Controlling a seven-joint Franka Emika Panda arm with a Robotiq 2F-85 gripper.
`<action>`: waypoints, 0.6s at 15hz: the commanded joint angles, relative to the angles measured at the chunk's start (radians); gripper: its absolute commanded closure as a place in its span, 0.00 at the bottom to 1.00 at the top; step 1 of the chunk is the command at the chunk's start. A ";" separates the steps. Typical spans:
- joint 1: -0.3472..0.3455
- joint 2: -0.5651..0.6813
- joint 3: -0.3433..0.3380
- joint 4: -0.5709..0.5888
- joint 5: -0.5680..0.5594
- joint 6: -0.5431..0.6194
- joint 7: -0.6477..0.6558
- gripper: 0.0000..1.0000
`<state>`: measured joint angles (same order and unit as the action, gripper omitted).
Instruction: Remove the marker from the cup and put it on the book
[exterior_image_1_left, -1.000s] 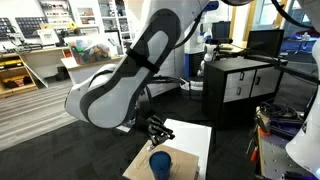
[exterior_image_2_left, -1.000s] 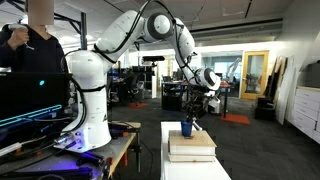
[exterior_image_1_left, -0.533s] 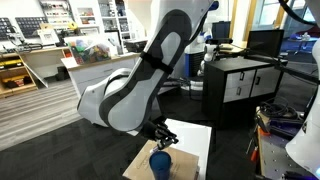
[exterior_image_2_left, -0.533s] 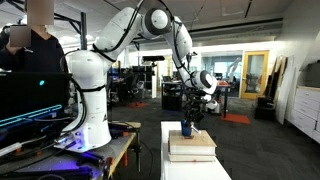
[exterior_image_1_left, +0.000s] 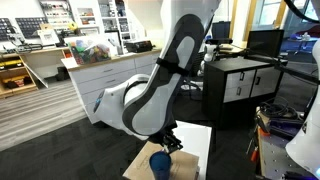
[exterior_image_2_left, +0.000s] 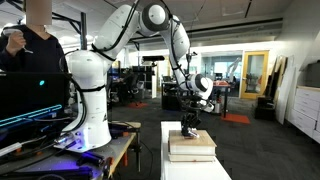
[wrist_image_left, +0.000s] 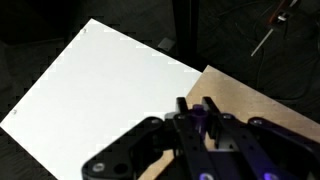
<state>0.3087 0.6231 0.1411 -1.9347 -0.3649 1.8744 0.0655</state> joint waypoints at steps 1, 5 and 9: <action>-0.003 -0.083 -0.012 -0.109 -0.022 0.076 0.039 0.94; -0.004 -0.115 -0.017 -0.161 -0.027 0.118 0.054 0.94; -0.006 -0.122 -0.023 -0.195 -0.028 0.159 0.063 0.94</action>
<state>0.3083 0.5532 0.1237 -2.0556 -0.3738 1.9759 0.0981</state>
